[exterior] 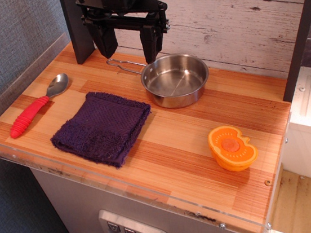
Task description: Place the metal pot on top of the purple towel.
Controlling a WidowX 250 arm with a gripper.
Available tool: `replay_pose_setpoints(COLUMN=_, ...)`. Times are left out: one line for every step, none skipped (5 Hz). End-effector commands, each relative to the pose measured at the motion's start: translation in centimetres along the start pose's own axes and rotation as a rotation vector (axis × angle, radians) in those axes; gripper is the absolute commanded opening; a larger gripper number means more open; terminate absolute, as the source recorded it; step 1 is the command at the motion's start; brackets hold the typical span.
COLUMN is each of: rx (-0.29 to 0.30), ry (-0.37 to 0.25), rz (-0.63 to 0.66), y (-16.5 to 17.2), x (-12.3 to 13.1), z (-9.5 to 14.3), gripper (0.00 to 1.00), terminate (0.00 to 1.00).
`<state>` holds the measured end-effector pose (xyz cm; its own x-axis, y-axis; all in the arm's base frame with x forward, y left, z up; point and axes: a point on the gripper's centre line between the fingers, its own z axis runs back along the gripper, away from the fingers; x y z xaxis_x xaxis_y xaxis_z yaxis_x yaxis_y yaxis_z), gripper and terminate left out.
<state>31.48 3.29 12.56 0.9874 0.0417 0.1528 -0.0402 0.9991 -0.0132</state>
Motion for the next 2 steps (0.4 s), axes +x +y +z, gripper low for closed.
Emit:
replay_pose_setpoints(rx=0.0, ry=0.0, rz=0.0, y=0.0, x=0.0, z=0.0, gripper=1.0, terminate=0.0)
replay_pose_setpoints(rx=0.018, ry=-0.029, rz=-0.053, y=-1.9, x=2.1, z=-1.9, gripper=1.0, terminate=0.0)
